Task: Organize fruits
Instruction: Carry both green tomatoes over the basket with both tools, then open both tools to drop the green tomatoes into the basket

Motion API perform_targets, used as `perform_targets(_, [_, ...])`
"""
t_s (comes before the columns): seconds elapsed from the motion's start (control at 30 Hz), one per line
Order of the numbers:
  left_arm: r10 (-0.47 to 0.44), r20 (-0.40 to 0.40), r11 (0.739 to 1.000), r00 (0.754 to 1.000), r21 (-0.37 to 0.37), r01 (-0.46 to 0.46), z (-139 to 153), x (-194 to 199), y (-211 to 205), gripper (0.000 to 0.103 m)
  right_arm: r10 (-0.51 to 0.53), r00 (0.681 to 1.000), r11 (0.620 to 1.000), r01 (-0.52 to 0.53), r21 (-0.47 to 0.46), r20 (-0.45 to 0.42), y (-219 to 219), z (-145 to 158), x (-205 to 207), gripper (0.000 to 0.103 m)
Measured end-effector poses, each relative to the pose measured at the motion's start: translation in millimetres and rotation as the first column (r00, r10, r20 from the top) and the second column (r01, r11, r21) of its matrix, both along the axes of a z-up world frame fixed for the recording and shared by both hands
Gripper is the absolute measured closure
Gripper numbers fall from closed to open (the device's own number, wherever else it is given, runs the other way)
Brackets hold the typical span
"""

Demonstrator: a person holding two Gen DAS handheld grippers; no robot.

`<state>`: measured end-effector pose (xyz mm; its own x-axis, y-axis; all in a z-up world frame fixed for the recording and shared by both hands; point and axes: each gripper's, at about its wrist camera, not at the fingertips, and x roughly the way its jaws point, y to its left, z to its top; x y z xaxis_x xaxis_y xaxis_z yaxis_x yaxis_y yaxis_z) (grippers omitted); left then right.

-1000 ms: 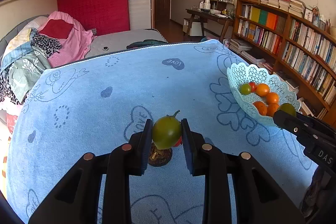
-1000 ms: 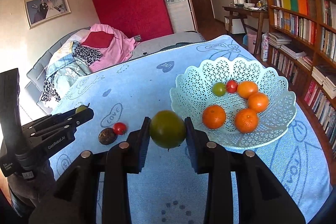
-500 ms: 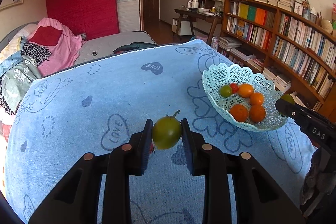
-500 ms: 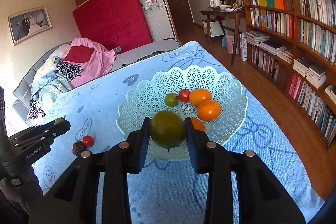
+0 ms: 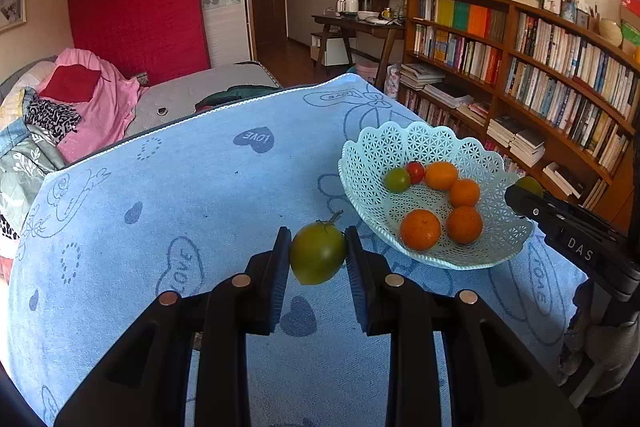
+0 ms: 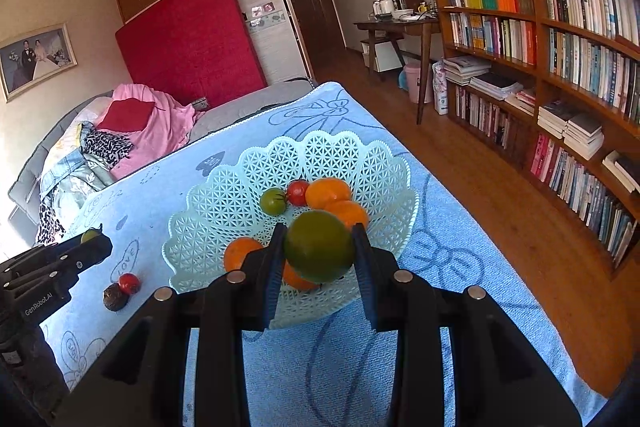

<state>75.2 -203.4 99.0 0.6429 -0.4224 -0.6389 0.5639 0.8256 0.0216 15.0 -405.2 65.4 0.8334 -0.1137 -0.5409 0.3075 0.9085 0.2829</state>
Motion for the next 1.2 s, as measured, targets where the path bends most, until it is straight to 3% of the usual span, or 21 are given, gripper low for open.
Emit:
perform_targets(0.1, [-0.018, 0.001, 1.0, 1.0, 0.001, 0.018, 0, -1, -10, 0.075, -0.01, 1.0, 1.0, 0.01, -0.006, 0.013, -3, 1, -2, 0.054])
perform_targets(1.03, [-0.145, -0.032, 0.989, 0.989, -0.043, 0.144, -5, 3, -68, 0.074, -0.024, 0.999, 1.0, 0.024, -0.001, 0.025, -2, -4, -3, 0.054])
perform_targets(1.1, [-0.146, -0.032, 0.989, 0.989, -0.044, 0.144, -5, 4, -67, 0.065, -0.024, 0.999, 1.0, 0.024, -0.001, 0.026, -2, -3, -3, 0.054])
perform_targets(1.13, [-0.141, -0.031, 0.989, 0.99, -0.047, 0.139, -5, 4, -66, 0.048, -0.024, 0.999, 1.0, 0.024, 0.0, 0.026, -2, -4, -3, 0.054])
perform_targets(1.17, [-0.133, -0.024, 0.99, 0.991, -0.05, 0.132, -4, 4, -64, 0.041, -0.024, 0.999, 1.0, 0.024, -0.001, 0.026, -2, -3, -3, 0.054])
perform_targets(1.2, [-0.128, -0.021, 0.991, 0.992, -0.051, 0.127, -4, 5, -63, 0.041, -0.024, 0.999, 1.0, 0.024, -0.001, 0.026, -2, -3, -3, 0.054])
